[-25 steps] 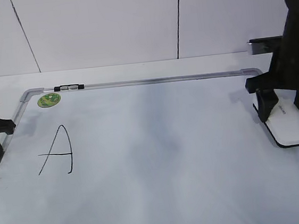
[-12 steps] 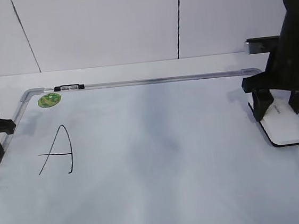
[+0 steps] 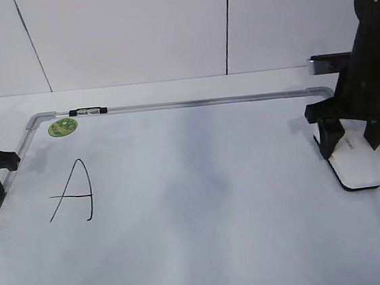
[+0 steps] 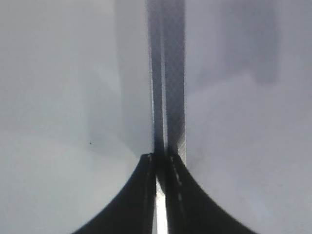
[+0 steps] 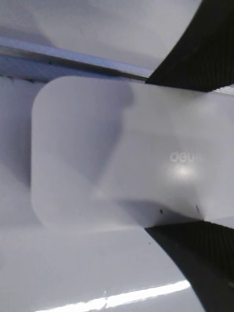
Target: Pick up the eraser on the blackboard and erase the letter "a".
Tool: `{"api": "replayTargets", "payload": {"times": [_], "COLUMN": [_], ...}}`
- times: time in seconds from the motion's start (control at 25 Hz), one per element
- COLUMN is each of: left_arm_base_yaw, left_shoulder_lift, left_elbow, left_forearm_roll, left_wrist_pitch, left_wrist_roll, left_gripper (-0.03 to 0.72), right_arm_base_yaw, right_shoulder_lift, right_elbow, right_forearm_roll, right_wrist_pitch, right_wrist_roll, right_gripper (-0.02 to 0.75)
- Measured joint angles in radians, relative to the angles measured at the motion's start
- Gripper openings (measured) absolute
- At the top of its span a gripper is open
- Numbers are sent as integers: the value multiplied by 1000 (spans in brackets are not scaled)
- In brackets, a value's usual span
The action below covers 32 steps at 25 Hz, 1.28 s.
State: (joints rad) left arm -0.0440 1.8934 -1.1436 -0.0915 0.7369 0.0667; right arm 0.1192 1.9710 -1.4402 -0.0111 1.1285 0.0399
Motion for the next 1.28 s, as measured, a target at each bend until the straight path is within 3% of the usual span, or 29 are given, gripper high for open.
{"api": "replayTargets", "payload": {"times": [0.8, 1.28], "left_arm_base_yaw": [0, 0], "left_shoulder_lift": [0, 0], "left_elbow": [0, 0], "left_forearm_roll": [0, 0], "left_wrist_pitch": [0, 0], "left_wrist_roll": [0, 0], "left_gripper": [14, 14], "right_arm_base_yaw": [0, 0], "right_shoulder_lift": [22, 29], "right_elbow": [0, -51], "right_forearm_roll": [0, 11], "right_wrist_pitch": [-2, 72], "right_wrist_roll": [0, 2], "right_gripper": [535, 604]}}
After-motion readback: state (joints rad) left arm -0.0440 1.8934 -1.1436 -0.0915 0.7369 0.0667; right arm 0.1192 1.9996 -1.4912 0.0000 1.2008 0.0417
